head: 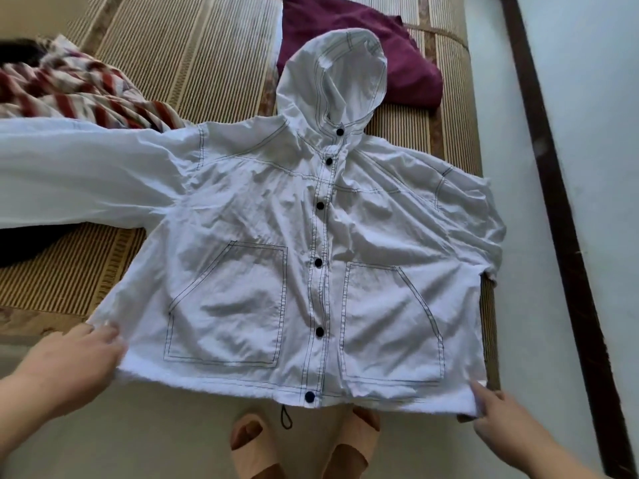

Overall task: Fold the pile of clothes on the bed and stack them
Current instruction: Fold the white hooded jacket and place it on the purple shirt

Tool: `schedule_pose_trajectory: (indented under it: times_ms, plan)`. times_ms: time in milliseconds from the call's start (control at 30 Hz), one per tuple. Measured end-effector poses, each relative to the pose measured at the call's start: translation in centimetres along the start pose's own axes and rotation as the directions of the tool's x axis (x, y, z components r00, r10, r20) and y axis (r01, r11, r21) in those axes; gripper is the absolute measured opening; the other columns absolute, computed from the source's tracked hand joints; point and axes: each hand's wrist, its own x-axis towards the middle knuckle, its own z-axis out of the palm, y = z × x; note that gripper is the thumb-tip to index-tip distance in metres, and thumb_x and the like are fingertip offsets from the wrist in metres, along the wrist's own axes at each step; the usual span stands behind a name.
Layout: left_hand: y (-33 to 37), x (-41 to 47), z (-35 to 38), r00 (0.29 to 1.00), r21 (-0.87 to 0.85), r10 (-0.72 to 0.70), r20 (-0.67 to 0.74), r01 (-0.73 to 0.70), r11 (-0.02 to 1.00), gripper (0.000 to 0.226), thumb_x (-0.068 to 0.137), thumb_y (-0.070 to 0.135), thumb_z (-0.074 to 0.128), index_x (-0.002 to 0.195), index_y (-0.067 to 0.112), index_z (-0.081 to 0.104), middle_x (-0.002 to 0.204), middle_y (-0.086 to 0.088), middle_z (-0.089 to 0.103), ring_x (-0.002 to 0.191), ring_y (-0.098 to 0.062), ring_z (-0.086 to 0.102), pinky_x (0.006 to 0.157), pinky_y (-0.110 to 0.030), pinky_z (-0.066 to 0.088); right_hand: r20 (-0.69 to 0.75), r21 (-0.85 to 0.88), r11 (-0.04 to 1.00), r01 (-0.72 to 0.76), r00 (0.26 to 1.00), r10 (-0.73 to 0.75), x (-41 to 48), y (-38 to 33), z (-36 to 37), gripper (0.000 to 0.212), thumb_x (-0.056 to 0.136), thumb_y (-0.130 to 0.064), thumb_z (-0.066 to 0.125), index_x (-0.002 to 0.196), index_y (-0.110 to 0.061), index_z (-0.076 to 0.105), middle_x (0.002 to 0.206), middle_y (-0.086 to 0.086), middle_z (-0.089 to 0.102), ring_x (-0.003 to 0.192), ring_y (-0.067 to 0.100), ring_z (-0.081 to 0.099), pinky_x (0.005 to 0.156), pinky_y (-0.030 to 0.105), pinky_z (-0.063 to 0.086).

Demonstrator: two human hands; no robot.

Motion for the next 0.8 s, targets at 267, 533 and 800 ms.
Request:
schedule_pose_trajectory:
  times_ms: [267, 533, 800]
  plan:
    - [13.8, 2.9, -13.8, 0.974, -0.155, 0.057, -0.220, -0.092, 0.984, 0.036, 0.085, 0.044, 0.045, 0.115, 0.029, 0.056, 0.116, 0.008, 0.057, 0.111, -0.016, 0.054, 0.075, -0.029, 0.045, -0.467, 0.024, 0.881, 0.472, 0.785, -0.408, 3.6, -13.5, -5.3, 0.054, 0.088, -0.023, 0.054, 0.141, -0.028, 0.044, 0.149, 0.006, 0.034, 0.136, 0.025, 0.029, 0.110, 0.039, 0.027]
    - [18.5, 15.0, -20.4, 0.975, -0.438, -0.057, -0.216, -0.045, 0.898, 0.099, 0.074, 0.084, 0.040, 0.144, 0.047, -0.020, 0.156, 0.002, -0.028, 0.145, -0.033, -0.020, 0.111, -0.064, 0.010, -0.220, -0.180, 0.855, 0.487, 0.827, -0.518, 15.1, -20.8, -11.3, 0.096, 0.069, -0.093, 0.023, 0.140, -0.051, -0.027, 0.150, -0.010, -0.039, 0.140, 0.031, -0.033, 0.104, 0.071, -0.008]
    - [12.9, 21.5, -28.1, 0.896, -0.490, -0.258, -0.362, 0.052, 0.870, 0.087, 0.072, 0.080, 0.047, 0.141, 0.036, 0.018, 0.155, -0.010, 0.013, 0.141, -0.036, 0.012, 0.111, -0.057, 0.025, -0.522, -0.107, 0.876, 0.470, 0.723, -0.452, 18.6, -19.4, -18.4, 0.084, 0.075, -0.081, 0.034, 0.146, -0.044, 0.013, 0.159, -0.001, 0.008, 0.145, 0.027, -0.001, 0.112, 0.061, 0.003]
